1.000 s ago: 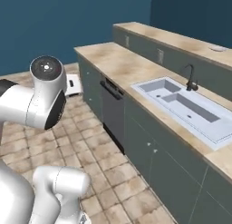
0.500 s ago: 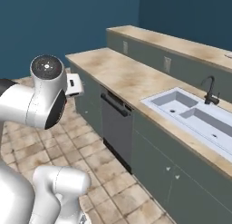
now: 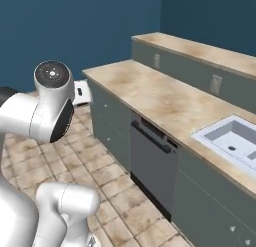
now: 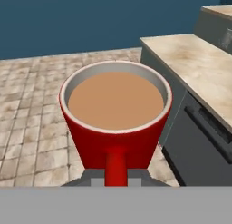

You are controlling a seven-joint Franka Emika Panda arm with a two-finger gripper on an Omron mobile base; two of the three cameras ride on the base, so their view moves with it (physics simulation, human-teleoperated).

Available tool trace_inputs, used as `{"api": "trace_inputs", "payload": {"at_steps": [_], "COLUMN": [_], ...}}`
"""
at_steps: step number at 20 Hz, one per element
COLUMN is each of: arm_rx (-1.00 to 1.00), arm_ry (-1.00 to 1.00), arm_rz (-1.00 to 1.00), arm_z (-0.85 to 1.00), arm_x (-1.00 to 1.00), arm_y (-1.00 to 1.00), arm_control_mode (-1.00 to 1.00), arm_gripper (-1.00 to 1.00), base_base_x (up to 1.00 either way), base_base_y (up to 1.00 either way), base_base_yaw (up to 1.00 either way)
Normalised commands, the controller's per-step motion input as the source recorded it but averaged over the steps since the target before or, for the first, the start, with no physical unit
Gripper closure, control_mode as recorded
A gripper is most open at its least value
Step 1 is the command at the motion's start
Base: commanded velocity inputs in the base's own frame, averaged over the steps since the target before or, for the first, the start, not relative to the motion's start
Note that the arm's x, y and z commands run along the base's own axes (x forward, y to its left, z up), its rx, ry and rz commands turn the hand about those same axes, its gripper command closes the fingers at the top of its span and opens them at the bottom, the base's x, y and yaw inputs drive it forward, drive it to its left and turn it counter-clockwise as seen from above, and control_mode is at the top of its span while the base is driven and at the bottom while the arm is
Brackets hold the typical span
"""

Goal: Pick the cup of tea, navigate to the dining table, and place it on the saucer.

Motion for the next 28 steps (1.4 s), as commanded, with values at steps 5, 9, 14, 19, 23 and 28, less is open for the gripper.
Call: {"api": "trace_inputs", "payload": {"at_steps": [5, 9, 14, 19, 23, 28], "arm_rx": [0.0, 0.0, 0.0, 0.0, 0.0, 0.0], "arm_ry": [0.0, 0.0, 0.0, 0.0, 0.0, 0.0], "arm_rz": [0.0, 0.0, 0.0, 0.0, 0.0, 0.0], "arm_z": [0.0, 0.0, 0.0, 0.0, 0.0, 0.0], "arm_x": [0.0, 0.0, 0.0, 0.0, 0.0, 0.0], "arm_y": [0.0, 0.0, 0.0, 0.0, 0.0, 0.0], "arm_control_mode": [1.0, 1.0, 1.0, 1.0, 1.0, 1.0], "arm_gripper": [1.0, 1.0, 1.0, 1.0, 1.0, 1.0], "base_base_x": [1.0, 1.0, 1.0, 1.0, 1.0, 1.0], "base_base_y": [1.0, 1.0, 1.0, 1.0, 1.0, 1.0], "base_base_yaw": [-0.07, -0.15, -0.18, -0.19, -0.2, -0.22]}}
